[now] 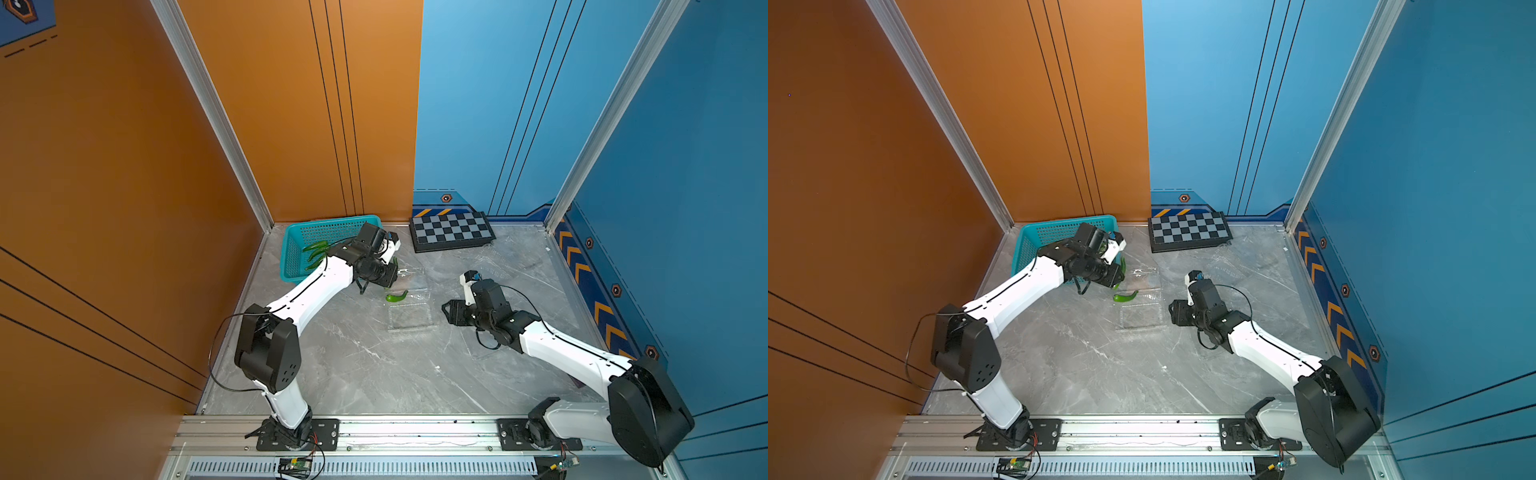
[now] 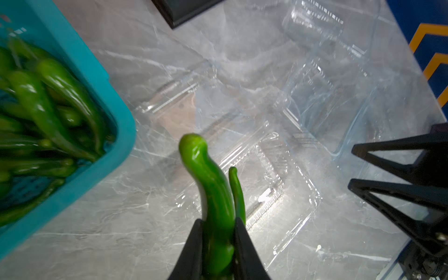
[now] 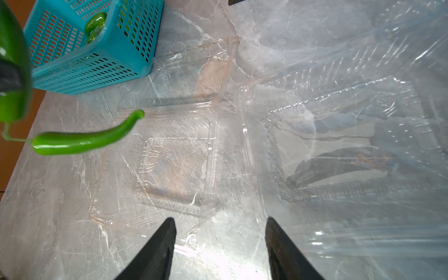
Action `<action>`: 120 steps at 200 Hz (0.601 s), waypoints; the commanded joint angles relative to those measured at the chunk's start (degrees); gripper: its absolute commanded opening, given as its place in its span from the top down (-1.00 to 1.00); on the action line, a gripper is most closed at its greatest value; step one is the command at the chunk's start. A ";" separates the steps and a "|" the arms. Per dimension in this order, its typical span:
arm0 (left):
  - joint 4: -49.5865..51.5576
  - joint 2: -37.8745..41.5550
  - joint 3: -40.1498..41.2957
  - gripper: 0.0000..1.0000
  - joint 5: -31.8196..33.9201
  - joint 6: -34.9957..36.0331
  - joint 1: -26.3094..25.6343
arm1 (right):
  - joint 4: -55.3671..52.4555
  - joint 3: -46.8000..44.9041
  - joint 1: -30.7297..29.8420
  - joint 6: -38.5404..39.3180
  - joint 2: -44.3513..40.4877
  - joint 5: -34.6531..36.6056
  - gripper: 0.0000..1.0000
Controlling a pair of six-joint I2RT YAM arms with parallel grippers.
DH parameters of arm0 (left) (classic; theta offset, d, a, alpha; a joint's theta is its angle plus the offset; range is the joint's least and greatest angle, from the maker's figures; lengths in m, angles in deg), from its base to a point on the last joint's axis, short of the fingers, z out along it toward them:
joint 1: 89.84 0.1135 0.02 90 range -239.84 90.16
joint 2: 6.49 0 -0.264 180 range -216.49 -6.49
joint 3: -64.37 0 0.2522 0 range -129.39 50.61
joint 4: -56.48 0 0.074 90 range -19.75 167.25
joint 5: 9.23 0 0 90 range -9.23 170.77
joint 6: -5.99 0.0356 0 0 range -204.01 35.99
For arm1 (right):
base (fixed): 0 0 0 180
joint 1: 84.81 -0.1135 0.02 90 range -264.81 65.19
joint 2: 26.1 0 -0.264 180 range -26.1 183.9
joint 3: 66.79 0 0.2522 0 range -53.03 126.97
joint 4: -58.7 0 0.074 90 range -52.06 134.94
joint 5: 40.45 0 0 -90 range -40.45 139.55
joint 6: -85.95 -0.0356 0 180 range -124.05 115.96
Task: Take small green peppers out of containers
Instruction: Pick up the green pepper from the packing box, then place the green pepper in the basket.
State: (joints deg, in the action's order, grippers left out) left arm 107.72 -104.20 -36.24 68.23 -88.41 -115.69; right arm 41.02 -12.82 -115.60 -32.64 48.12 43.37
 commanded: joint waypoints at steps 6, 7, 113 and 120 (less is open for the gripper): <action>0.67 1.77 -4.41 0.94 0.21 -0.29 3.84 | -0.36 0.47 0.29 -0.66 -0.07 -0.02 -0.22; 0.63 1.75 -4.53 0.94 0.04 -0.31 4.07 | -0.37 0.48 0.29 -0.66 -0.05 0.00 -0.22; 0.59 -12.29 -23.83 0.90 -2.84 0.44 24.09 | 1.48 0.22 0.42 -0.89 1.94 -1.63 -0.22; 0.56 -13.31 -24.18 0.90 -2.93 0.36 24.83 | 1.46 0.14 0.38 -0.77 1.94 -1.65 -0.22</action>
State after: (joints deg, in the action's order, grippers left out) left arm 107.28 -113.66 -58.05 66.94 -88.32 -92.71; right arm 41.19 -12.82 -115.55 -32.86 49.47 42.26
